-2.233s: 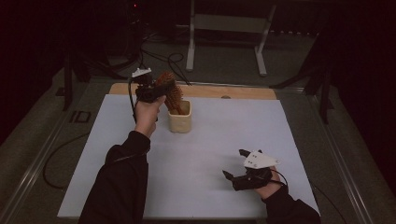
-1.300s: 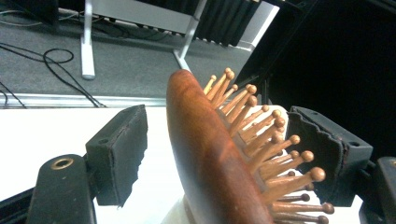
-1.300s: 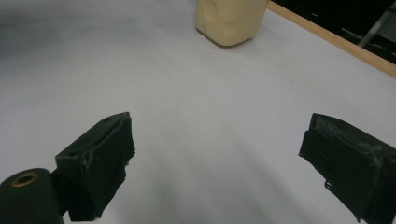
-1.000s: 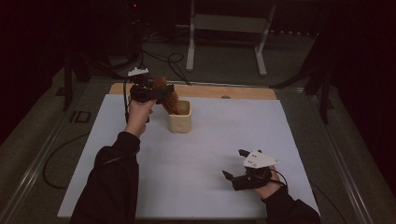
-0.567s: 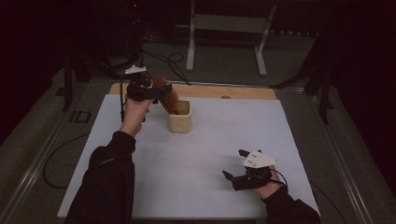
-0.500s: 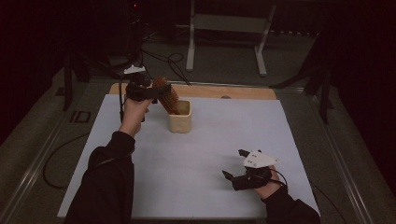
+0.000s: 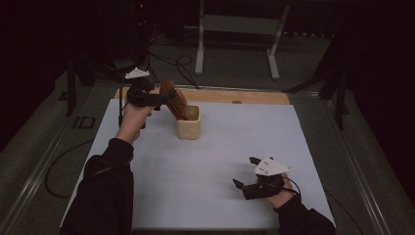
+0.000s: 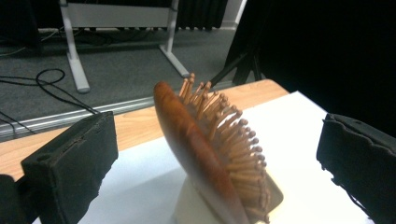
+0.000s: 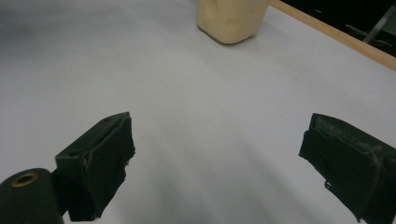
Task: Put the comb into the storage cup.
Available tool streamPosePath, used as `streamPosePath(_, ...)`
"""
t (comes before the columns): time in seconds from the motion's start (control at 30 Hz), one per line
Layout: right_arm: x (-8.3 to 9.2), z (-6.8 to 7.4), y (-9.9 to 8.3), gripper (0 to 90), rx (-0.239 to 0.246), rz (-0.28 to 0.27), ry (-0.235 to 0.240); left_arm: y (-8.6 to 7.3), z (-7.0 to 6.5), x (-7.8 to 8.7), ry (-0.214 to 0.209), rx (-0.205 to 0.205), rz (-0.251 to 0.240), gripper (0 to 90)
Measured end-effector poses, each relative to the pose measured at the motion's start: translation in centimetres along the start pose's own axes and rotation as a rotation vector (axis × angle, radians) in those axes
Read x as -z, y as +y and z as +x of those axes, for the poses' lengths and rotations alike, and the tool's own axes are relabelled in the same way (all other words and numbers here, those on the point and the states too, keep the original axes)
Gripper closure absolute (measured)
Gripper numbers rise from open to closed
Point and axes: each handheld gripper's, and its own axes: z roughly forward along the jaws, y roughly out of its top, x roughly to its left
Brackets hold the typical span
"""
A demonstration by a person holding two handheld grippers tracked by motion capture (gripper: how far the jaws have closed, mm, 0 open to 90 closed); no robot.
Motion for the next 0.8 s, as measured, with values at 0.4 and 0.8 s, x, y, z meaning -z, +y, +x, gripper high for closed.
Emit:
streamPosePath(0.4,0.1,0.0,0.0,8.1,0.005,0.001,-0.001,-1.2,-0.2,1.9,-0.018,-0.070,0.021,0.0)
streamPosePath(0.8,0.4,-0.3,-0.1,8.1,0.007,-0.002,-0.007,-3.0,-0.5,4.3,-0.044,-0.112,0.025,0.0)
